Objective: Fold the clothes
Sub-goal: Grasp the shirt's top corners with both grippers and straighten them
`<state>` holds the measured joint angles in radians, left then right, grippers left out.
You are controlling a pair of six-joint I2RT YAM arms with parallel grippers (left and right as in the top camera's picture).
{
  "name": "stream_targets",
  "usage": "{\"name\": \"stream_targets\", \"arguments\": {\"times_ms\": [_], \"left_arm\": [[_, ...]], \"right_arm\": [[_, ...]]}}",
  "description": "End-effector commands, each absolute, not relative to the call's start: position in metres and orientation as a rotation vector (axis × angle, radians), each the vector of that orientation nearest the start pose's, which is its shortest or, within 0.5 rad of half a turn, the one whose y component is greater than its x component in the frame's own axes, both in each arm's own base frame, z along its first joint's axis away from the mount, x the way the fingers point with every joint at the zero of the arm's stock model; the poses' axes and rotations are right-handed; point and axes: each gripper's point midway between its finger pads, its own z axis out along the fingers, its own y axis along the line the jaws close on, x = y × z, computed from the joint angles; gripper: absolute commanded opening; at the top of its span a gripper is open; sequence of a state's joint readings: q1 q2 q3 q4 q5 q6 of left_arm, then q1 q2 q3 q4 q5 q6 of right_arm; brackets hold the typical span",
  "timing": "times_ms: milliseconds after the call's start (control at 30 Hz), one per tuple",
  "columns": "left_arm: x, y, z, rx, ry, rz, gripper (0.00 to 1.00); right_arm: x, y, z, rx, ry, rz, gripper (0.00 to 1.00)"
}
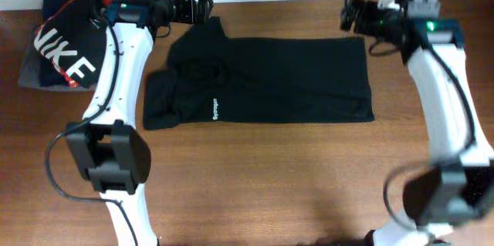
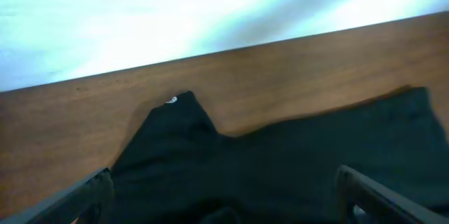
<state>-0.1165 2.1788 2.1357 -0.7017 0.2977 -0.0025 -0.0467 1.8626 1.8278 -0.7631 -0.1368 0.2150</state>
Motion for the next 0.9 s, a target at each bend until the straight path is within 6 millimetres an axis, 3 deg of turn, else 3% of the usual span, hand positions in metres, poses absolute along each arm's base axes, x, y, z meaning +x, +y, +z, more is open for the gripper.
{"name": "stream_targets", "arguments": {"times_ms": [0,100,233,600,733,867], "left_arm": [[0.598,-0.118,0.187,0.317,2.312,-0.347,0.99],[0.611,-0.12,0.176,0.319,2.286,-0.345,0.99],[0.628,-0.123,0.159,0.326,2.247,-0.361,0.99],[0.659,-0.108,0.066,0.293,2.268,-0.348,0.98],[0.667,-0.098,0.047,0.265,2.267,-0.291,0.98],[0.671,-0.092,0.042,0.256,2.258,-0.25,0.93]], "right_arm": [[0.54,-0.024,0.182,0.276,2.476,0.16,0.99],[0.552,-0.036,0.142,0.312,2.533,0.152,0.99],[0.558,-0.052,0.112,0.334,2.561,0.136,0.99],[0.562,-0.071,0.089,0.206,2.588,0.076,0.99],[0.561,-0.073,0.07,0.214,2.618,0.077,0.99],[0.563,-0.074,0.059,0.217,2.628,0.079,0.98]]}}
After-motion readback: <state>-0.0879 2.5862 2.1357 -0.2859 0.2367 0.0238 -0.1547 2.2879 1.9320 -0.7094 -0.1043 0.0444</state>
